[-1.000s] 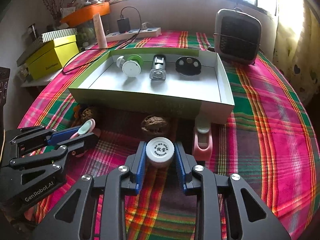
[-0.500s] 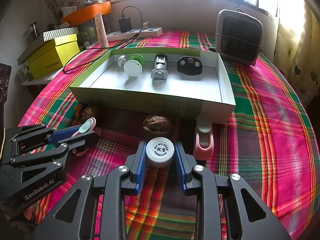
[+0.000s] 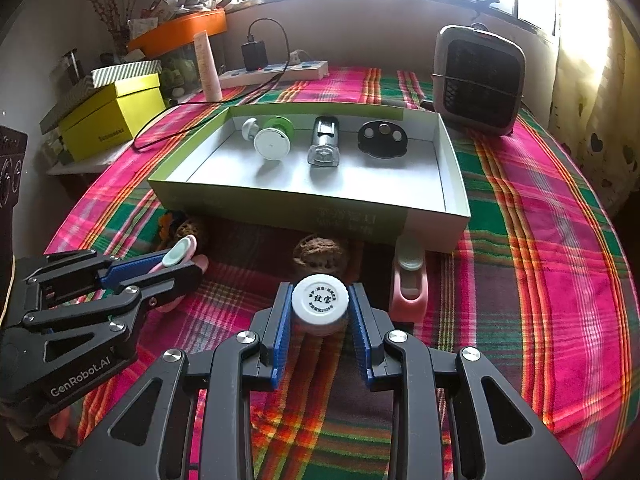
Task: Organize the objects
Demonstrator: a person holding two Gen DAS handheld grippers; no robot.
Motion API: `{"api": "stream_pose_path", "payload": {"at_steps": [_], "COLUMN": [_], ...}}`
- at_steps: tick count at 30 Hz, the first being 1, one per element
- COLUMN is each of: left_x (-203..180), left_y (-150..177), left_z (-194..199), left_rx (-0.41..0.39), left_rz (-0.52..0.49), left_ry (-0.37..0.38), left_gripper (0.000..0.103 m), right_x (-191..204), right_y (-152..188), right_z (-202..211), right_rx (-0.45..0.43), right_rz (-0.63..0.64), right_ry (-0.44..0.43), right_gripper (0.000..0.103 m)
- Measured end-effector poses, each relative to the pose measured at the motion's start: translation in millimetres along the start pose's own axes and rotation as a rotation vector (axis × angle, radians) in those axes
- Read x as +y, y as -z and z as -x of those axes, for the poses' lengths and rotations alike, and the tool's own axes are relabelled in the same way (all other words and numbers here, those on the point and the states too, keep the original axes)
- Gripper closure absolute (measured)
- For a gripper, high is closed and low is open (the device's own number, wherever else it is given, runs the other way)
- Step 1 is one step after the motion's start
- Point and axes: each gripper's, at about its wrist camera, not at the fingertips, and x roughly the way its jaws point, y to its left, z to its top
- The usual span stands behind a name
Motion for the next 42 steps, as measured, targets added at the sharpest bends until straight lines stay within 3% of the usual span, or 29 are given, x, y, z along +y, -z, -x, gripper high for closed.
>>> {"api": "stream_pose_path", "payload": {"at_steps": [24, 42], "left_x": [6, 24], "left_y": [-26, -59], "left_z": [17, 1], "left_rx": [-0.070, -0.081], "left_rz": [0.010, 0.029], "left_ry": [-0.012, -0.030], "left_gripper": [0.087, 0.087], "right_x": [0, -15], "right_y": [-28, -58], "right_z": [17, 2], "right_rx": [-0.080, -0.091], "right_rz": [0.015, 0.002], "right_ry": [-0.022, -0.007], "right_gripper": [0.074, 0.074]}}
